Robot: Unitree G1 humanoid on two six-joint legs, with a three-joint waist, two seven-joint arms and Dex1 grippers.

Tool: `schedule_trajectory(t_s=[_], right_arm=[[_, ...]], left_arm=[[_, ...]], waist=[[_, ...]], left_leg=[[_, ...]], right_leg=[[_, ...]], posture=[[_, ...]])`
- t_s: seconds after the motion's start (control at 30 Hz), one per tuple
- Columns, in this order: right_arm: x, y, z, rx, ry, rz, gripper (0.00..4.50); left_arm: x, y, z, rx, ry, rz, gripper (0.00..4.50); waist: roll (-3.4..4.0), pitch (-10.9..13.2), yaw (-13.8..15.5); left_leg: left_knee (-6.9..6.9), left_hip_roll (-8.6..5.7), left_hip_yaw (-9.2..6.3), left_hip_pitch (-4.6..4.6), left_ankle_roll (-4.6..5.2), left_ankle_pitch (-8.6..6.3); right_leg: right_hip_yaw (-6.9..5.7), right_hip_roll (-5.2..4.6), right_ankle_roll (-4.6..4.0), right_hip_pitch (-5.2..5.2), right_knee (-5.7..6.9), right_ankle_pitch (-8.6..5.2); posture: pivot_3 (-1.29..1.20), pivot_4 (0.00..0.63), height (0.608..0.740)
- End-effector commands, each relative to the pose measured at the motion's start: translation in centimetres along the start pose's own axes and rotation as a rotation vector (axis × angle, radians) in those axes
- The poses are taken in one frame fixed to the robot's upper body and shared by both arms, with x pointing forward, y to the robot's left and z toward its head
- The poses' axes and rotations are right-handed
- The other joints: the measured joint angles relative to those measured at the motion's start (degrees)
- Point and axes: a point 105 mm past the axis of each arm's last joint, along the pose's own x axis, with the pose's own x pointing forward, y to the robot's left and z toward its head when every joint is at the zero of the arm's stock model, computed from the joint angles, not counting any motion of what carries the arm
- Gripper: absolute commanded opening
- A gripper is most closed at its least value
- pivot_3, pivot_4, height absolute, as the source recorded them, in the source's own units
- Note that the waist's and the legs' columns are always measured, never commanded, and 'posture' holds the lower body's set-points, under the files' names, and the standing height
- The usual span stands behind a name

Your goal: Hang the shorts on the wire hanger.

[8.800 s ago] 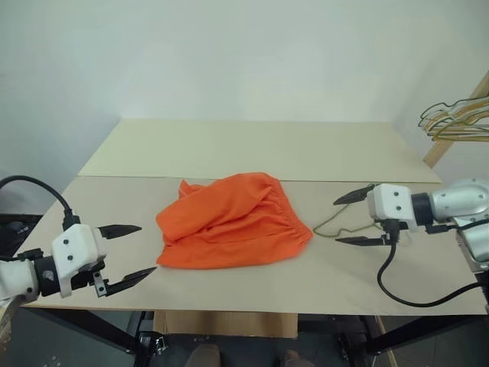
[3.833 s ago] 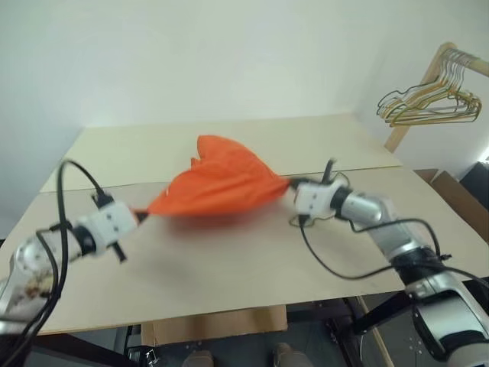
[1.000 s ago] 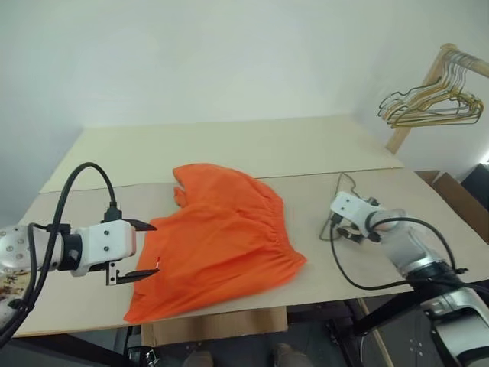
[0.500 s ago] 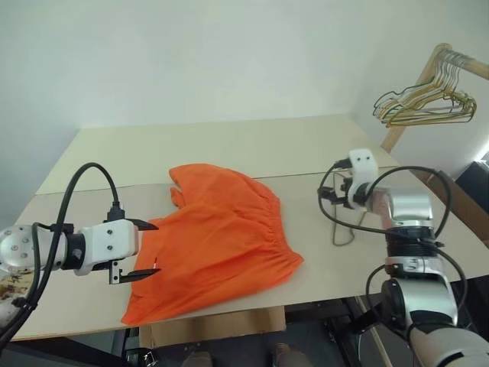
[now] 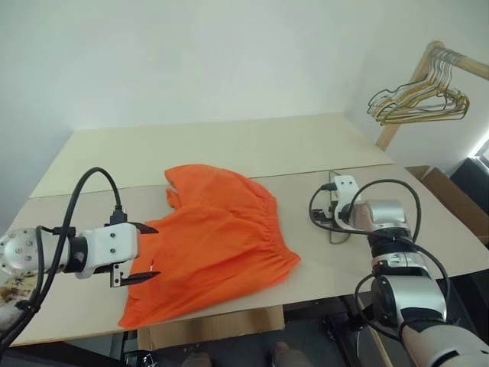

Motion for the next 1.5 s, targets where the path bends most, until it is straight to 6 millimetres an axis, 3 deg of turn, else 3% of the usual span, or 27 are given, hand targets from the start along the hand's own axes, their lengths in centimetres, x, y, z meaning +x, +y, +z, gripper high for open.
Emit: schedule_trajectory(t_s=[0.03, 0.17, 0.43, 0.57, 0.73, 0.87, 1.03, 1.13, 1.27, 1.5], right_arm=[[0.2, -0.4, 0.0, -0.008, 0.0, -0.03, 4.1], [0.6, -0.6, -0.6, -0.008, 0.017, -0.056, 2.84], [1.0, -0.7, -1.9, -0.002, 0.045, -0.072, 0.06], [1.1, -0.6, -1.7, -0.025, 0.023, -0.078, 0.02], [0.3, 0.4, 1.6, -0.067, -0.136, -0.096, 0.02], [-2.2, 3.2, 4.9, -0.275, -0.324, -0.07, 0.02], [-6.7, 8.5, 7.7, -0.386, -0.632, 0.1, 0.02], [-10.1, 12.2, 7.8, -0.523, -0.864, 0.27, 0.02], [-12.5, 15.1, 7.1, -0.657, -1.049, 0.34, 0.02], [-13.8, 18.2, 5.9, -0.791, -1.174, 0.388, 0.02]], left_arm=[[-0.2, 0.2, 0.5, 0.024, -0.003, 0.02, 4.5], [-0.2, 0.2, 0.5, 0.023, -0.005, 0.027, 4.5], [-0.4, 1.2, 3.6, 0.039, -0.137, 0.064, 4.5], [0.0, 1.8, 3.6, 0.02, -0.161, 0.097, 4.5], [1.4, 4.2, 3.9, -0.166, -0.324, 0.254, 4.5], [3.2, 4.3, 3.9, -0.339, -0.354, 0.261, 4.5], [4.4, 5.7, 5.4, -0.672, -0.604, 0.297, 4.5], [4.7, 6.6, 7.4, -0.793, -0.731, 0.259, 4.5], [3.5, 8.6, 9.9, -0.915, -0.938, 0.207, 4.5], [1.5, 11.9, 11.8, -0.995, -1.086, 0.168, 4.5]], waist=[[-0.01, -0.01, -0.01], [-0.08, -0.07, -0.03], [-0.24, -0.19, -0.05], [-0.29, -0.25, -0.04], [-0.33, -0.35, -0.06], [-0.27, -0.33, -0.15], [-0.18, -0.33, 0.28], [-0.23, -0.36, 0.4], [-0.25, -0.37, 0.47], [-0.26, -0.38, -0.01]], left_leg=[[0.0, 0.0, 0.0, 0.01, 0.0, 0.0], [0.0, 0.0, 0.0, 0.06, 0.0, 0.0], [0.0, 0.02, -0.02, 0.06, 0.0, 0.0], [0.0, 0.02, -0.02, 0.09, 0.0, 0.0], [0.0, 0.01, -0.03, 0.22, 0.0, 0.0], [0.0, 0.0, -0.12, 0.01, 0.0, 0.0], [0.0, -0.03, -0.28, -0.17, 0.04, -0.06], [0.0, -0.04, -0.39, -0.17, 0.03, -0.07], [0.04, -0.11, -0.44, -0.09, 0.01, -0.07], [0.09, -0.13, -0.51, -0.05, 0.0, -0.06]], right_leg=[[0.0, 0.0, 0.0, 0.02, 0.0, 0.0], [0.0, 0.0, 0.0, 0.06, 0.0, 0.0], [0.0, 0.02, 0.0, 0.07, -0.01, 0.0], [0.0, 0.02, 0.0, 0.11, -0.01, 0.0], [0.03, 0.02, 0.02, 0.25, -0.02, 0.01], [0.04, 0.05, 0.03, 0.01, 0.03, 0.03], [0.0, -0.01, 0.07, -0.08, 0.01, 0.03], [-0.08, 0.0, 0.07, -0.04, 0.0, 0.04], [-0.13, -0.07, 0.11, 0.09, -0.04, 0.06], [-0.1, 0.01, 0.09, 0.09, 0.01, 0.08]], posture=[[0.08, 0.0, 0.74], [0.09, 0.0, 0.74], [0.09, 0.0, 0.74], [0.08, 0.0, 0.74], [0.08, 0.0, 0.74], [0.07, 0.0, 0.74], [0.05, 0.0, 0.74], [0.04, 0.0, 0.74], [0.04, 0.0, 0.74], [0.04, 0.0, 0.74]])
